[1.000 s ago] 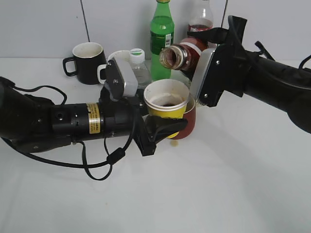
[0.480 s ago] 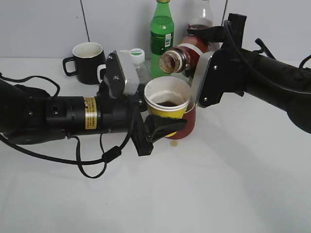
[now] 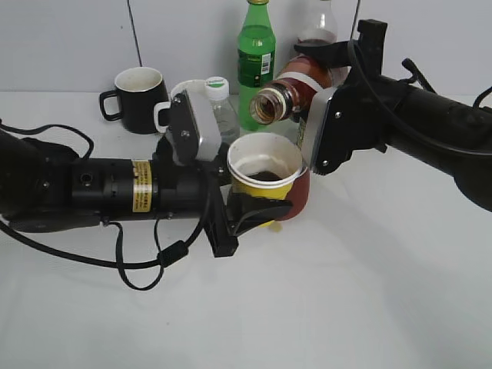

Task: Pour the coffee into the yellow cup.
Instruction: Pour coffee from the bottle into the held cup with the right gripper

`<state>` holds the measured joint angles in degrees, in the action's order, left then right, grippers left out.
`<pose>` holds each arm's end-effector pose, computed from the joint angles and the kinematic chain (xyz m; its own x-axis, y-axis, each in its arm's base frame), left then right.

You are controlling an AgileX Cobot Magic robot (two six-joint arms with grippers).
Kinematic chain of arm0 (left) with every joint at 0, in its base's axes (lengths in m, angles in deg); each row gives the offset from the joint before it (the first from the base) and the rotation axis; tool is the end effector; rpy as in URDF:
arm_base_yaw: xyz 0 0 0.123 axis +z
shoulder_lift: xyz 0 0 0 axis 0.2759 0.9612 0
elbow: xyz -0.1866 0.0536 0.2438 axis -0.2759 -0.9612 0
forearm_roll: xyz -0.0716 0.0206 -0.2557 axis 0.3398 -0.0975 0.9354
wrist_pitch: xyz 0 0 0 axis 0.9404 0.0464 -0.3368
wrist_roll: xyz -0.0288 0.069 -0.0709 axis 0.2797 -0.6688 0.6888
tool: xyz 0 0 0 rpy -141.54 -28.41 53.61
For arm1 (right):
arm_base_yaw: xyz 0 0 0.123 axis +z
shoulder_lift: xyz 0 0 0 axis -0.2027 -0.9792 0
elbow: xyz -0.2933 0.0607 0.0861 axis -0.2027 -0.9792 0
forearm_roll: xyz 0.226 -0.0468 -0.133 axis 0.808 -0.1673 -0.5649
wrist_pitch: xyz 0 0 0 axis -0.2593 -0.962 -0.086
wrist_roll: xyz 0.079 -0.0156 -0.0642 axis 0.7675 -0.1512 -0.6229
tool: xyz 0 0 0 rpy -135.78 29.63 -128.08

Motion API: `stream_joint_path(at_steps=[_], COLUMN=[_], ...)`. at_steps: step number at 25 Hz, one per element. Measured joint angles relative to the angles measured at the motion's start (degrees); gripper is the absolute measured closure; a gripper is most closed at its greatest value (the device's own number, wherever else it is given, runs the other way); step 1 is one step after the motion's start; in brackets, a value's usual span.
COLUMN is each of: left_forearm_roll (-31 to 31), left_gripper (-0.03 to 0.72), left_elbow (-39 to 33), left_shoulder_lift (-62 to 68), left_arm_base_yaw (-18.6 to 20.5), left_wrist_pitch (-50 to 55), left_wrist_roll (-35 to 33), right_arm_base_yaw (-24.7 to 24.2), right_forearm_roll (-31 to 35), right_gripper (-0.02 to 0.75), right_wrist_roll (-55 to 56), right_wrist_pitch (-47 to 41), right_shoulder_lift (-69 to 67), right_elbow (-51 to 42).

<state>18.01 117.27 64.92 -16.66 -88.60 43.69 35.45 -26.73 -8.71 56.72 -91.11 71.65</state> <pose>0.2751 -0.2548 0.1580 -0.0077 0.2880 -0.9576 0.9669 0.2463 0.0663 0.3214 0.1730 0.2130 0.6214 -0.7550 -0.2093 -0.1747 0.1270 -0.9764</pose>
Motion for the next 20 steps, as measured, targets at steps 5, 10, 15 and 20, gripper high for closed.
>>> stream_joint_path(at_steps=[5,10,15,20], left_forearm_roll=[0.1,0.1,0.2,0.2], left_gripper=[0.235,0.236,0.236,0.236], left_elbow=[-0.6,-0.9,-0.9,-0.9], left_shoulder_lift=[0.0,0.0,0.0,0.0], left_arm_base_yaw=[0.1,0.1,0.1,0.1], left_wrist_pitch=[-0.1,-0.6,-1.3,-1.4], left_wrist_roll=[0.0,0.0,0.1,0.1], right_arm_base_yaw=[0.0,0.0,0.0,0.0], right_forearm_roll=[0.0,0.0,0.0,0.0], right_gripper=[0.231,0.231,0.231,0.231], right_wrist_roll=[-2.2,-4.5,-6.4,-7.5], right_wrist_pitch=[0.5,0.7,1.6,1.7], right_shoulder_lift=[0.0,0.0,0.0,0.0], right_elbow=[0.0,0.0,0.0,0.0])
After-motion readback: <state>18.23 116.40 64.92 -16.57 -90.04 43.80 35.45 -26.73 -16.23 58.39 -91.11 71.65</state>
